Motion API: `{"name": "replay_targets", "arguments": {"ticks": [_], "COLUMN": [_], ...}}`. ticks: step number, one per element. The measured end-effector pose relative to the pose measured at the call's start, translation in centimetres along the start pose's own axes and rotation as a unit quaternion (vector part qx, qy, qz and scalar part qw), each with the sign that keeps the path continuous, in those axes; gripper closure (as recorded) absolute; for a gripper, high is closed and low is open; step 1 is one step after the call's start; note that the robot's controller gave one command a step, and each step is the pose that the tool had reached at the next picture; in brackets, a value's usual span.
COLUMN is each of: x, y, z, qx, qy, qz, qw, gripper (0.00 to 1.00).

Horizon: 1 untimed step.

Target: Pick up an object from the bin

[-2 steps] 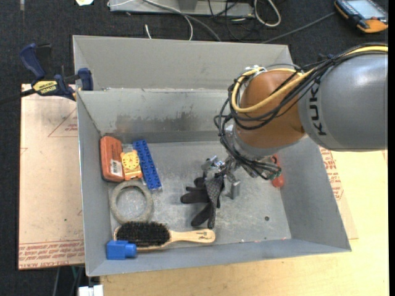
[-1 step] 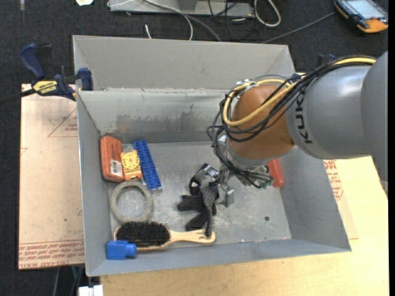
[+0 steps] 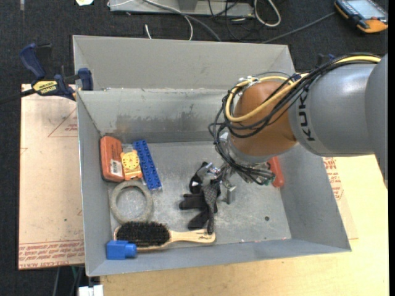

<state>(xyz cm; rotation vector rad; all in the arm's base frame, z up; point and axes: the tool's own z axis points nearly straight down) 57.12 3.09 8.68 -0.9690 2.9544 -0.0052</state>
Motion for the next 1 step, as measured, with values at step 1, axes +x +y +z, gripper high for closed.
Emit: {"name": "replay_targets", "arguments": {"ticks": [1], "x": [-0.74], "y": [-0.09], "z": [-2.14], "qx": [0.000], "qy": [-0.0008], "qz": [-0.007], "qw": [1.0000], "gripper": [1.00]}}
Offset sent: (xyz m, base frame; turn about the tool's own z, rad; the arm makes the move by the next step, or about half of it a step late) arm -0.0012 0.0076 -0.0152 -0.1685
